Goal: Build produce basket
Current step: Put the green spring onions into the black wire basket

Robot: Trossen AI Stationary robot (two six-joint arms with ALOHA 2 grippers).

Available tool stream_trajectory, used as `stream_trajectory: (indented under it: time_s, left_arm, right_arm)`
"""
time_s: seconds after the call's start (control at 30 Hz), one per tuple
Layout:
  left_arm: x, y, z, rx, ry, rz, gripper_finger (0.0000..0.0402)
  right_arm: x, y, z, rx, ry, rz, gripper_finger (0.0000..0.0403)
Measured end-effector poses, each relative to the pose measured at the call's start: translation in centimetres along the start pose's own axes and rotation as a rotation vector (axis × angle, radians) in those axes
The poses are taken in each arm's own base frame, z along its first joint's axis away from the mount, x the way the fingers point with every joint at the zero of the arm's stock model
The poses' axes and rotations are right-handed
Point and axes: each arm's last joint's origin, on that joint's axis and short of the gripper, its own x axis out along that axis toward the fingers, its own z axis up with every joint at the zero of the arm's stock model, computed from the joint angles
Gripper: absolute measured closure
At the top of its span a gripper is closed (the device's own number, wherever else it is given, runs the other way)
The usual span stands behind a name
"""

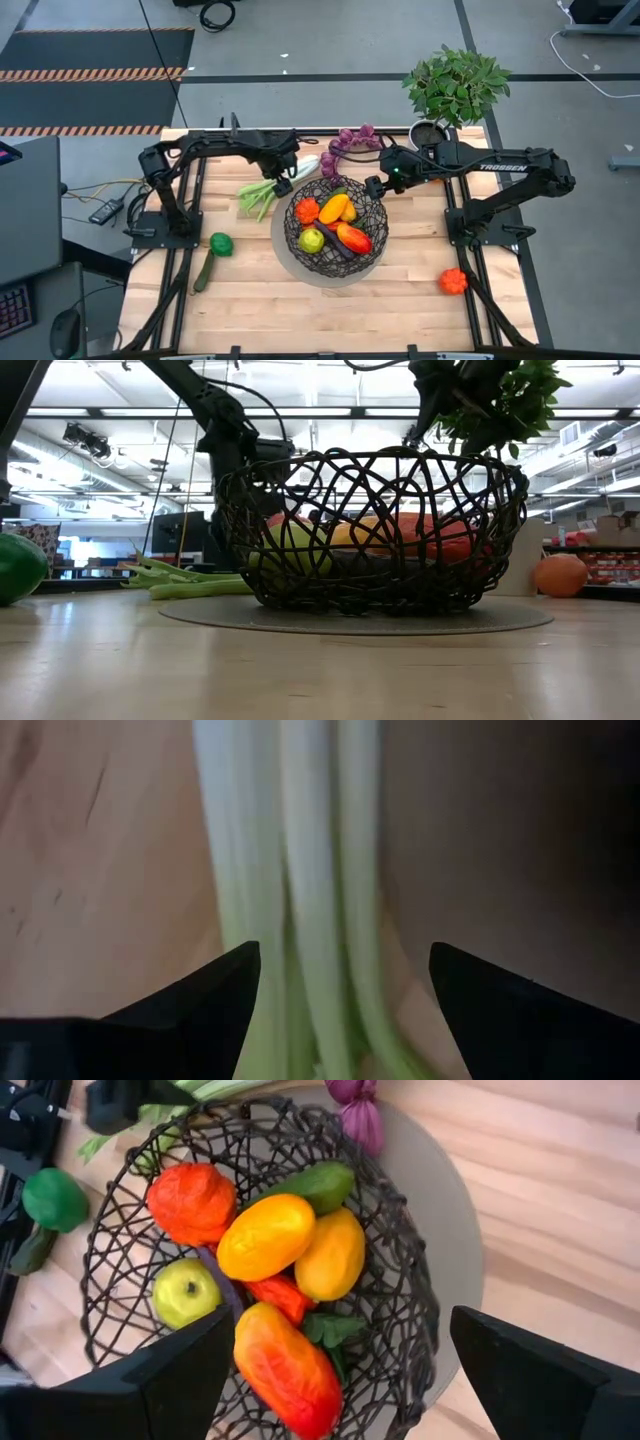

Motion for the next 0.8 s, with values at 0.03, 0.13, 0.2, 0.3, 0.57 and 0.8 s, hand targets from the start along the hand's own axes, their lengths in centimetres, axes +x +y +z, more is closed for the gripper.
stream_trajectory:
  time_s: [0.03,0.13,0.2,0.3,0.57,0.8]
  left_arm:
    - [0.3,0.0,-0.1,-0.005,0.014,0.021,0.0104]
    - [1.3,0.2,-0.1,-0.018,0.052,0.071,0.0104]
    - [1.9,0.2,-0.1,-0.032,0.069,0.072,0.0104]
    - [2.7,-0.1,-0.1,-0.042,0.091,0.077,0.0104]
    - [3.7,-1.2,-0.1,-0.061,0.113,0.080,0.0104]
    - [3.4,-1.5,-0.4,-0.053,0.142,0.087,0.0149]
  right_arm:
    - [0.0,0.0,0.0,0.007,0.004,0.002,0.0029]
    - [0.0,0.1,-0.2,0.013,0.012,0.007,0.0029]
    - [0.0,0.1,-0.3,0.008,0.017,0.010,0.0029]
    - [0.0,0.3,-0.5,0.003,0.022,0.013,0.0029]
    - [-0.1,0.4,-0.8,-0.008,0.038,0.021,0.0029]
    - [-0.1,0.4,-0.8,-0.014,0.037,0.021,0.0029]
